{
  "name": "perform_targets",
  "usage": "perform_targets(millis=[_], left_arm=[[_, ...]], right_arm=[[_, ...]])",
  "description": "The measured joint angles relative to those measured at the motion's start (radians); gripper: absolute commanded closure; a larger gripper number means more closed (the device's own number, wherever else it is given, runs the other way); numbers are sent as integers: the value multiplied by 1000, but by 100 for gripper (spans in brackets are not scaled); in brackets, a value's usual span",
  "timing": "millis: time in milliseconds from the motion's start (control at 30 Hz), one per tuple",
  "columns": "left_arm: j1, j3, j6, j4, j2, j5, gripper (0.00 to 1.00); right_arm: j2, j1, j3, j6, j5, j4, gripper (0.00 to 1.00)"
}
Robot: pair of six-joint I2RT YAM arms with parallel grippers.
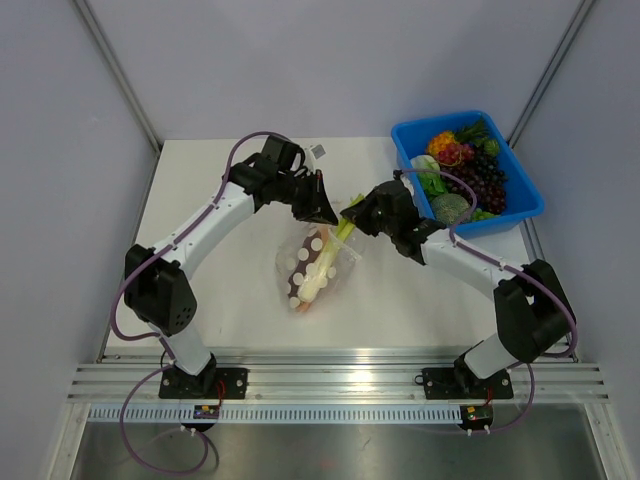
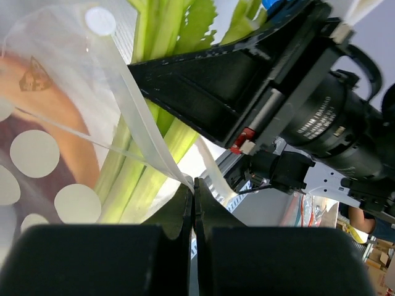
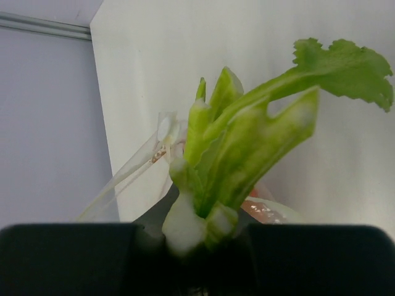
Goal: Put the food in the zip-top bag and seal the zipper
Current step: Place the fake vegetable in the zipper food storage bag.
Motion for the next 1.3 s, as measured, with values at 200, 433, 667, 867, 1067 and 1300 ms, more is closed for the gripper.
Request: perform_targets(millis=[200,433,667,867,1067,1300], left_arm=[[0,0,0,1,0,-1,100],[-1,0,-2,-7,0,6,100],[3,0,-13,-8,0,22,100],[0,0,-18,3,0,41,100],[0,0,-19,11,0,57,100],[-4,0,-18,8,0,61,100]], right_arm=[[-25,28,47,-59,16,-21,100],[-63,94,54,-132,62,-50,100],[-3,111,42,-150,100,-21,100],[77,130,37,-150,74,10,100],[80,130,35,-160,58,28,100],[26,130,-13,-174,28,48,100]])
